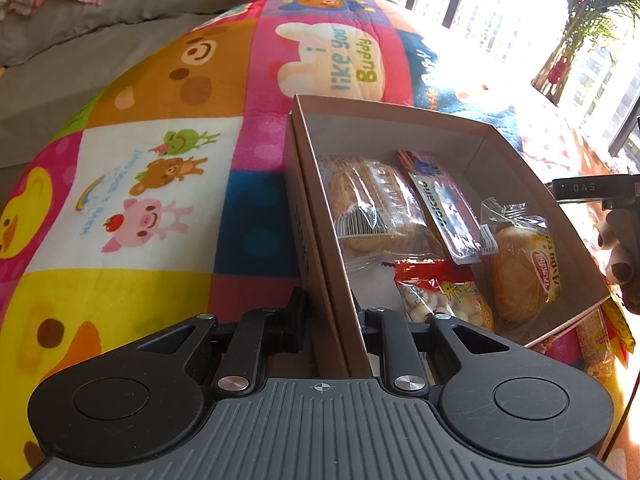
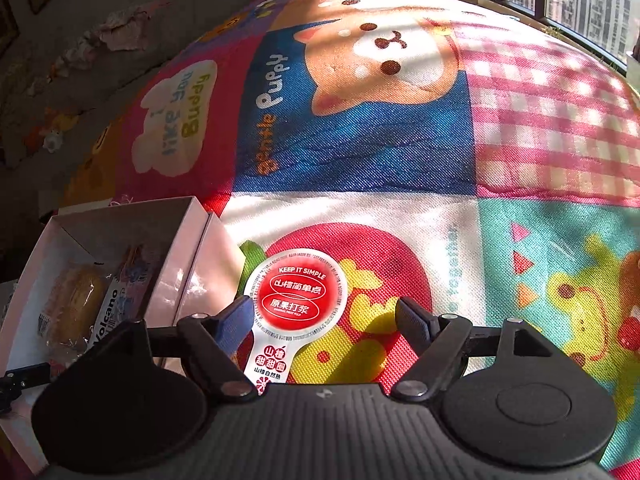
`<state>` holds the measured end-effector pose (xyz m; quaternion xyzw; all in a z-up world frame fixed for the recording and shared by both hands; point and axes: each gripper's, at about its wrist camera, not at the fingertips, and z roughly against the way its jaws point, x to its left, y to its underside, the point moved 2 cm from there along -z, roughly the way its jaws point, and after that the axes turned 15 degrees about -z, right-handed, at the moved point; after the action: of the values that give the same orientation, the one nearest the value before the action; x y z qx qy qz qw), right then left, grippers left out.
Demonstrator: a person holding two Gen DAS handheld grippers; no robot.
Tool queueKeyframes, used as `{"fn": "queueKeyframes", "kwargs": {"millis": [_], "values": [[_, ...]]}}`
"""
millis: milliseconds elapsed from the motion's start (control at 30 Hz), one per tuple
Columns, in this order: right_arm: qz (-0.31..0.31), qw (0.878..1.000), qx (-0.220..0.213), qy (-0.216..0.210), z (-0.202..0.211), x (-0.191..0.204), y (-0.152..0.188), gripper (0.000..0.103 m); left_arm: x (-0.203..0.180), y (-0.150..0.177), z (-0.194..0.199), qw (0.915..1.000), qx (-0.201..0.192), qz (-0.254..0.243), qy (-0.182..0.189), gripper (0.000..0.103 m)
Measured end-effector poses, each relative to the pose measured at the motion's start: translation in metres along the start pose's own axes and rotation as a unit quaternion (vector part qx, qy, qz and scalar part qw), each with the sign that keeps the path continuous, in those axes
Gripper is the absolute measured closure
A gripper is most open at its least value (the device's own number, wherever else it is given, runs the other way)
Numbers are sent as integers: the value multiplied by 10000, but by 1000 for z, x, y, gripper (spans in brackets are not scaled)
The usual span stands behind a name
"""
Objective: Organize objects
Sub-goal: 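Lift the red candy and carry it toward the box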
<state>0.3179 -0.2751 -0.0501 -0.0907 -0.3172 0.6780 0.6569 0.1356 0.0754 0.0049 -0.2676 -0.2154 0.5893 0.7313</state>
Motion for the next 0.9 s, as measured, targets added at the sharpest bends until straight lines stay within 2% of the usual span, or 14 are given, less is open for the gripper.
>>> {"fn": "queueKeyframes", "kwargs": {"millis": [167,300,400,467,633,733,767,900], "values": [[403,9974,-352,477,16,-11,4,22,1,0,-1,10000,-8,10,11,82],[821,9963,-183,-194,30,-7,13,22,1,0,-1,10000,-2,10,2,82],[1301,9904,-226,-399,32,5,21,22,1,0,-1,10000,5,19,11,82],[1395,9891,-140,-456,25,11,21,22,1,0,-1,10000,11,25,13,82],[1288,9914,-88,-187,-3,12,6,22,0,-1,-1,10000,39,30,-1,82],[1018,9946,-132,-173,-12,9,-2,32,0,-1,-1,10000,48,24,-19,82],[928,9954,-166,-177,-10,8,-3,43,0,-1,-1,10000,52,21,-27,83],[818,9966,-88,-51,-3,8,6,43,0,-1,-2,10000,57,22,-59,83]]}}
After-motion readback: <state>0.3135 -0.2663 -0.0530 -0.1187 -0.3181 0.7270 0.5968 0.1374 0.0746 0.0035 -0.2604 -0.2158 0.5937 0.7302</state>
